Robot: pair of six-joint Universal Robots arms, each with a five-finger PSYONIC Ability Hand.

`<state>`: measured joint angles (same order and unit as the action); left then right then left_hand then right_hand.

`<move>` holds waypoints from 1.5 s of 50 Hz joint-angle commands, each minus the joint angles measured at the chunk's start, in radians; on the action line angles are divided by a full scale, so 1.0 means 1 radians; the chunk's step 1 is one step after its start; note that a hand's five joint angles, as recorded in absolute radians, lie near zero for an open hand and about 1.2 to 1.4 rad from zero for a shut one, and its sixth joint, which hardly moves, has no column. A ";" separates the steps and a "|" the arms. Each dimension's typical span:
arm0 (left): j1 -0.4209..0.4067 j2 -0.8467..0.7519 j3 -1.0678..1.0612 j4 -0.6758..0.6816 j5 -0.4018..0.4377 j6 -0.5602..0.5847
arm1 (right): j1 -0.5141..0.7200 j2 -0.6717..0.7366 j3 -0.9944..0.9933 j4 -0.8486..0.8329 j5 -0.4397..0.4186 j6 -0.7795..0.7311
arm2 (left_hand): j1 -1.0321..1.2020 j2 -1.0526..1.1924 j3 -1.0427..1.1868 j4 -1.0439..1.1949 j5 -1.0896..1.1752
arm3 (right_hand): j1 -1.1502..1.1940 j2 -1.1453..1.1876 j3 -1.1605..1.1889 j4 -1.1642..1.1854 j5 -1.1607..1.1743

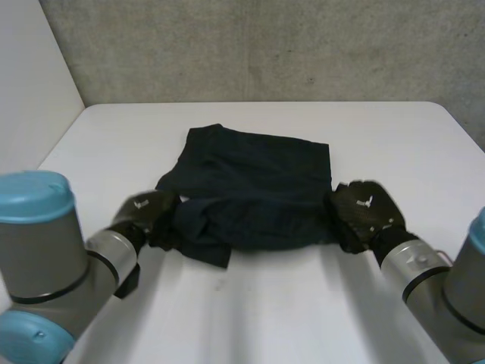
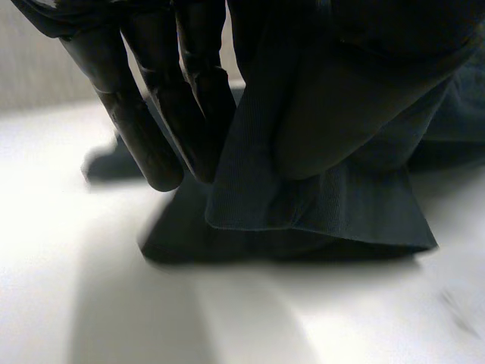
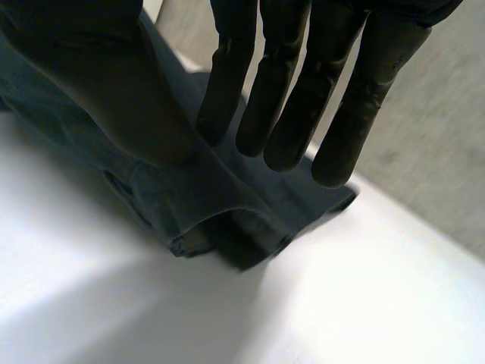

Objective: Fold the shorts.

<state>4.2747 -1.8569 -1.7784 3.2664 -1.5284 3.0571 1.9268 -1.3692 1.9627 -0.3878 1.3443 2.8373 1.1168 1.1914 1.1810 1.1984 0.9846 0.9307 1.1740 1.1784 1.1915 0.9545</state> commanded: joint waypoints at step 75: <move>-0.406 0.189 0.326 0.038 -0.363 0.856 | 0.166 0.177 0.039 -0.238 0.211 0.522 | 0.279 0.205 0.215 0.198 0.237 | -0.756 -0.999 -1.004 -1.017 -0.955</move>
<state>3.8686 -1.6689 -1.4517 3.3043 -1.8912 3.9154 2.0984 -1.2209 2.0088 -0.5074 1.4703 3.3708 1.1169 1.1966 1.1922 1.2028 0.9846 0.2056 0.2248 0.2097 0.2352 0.0729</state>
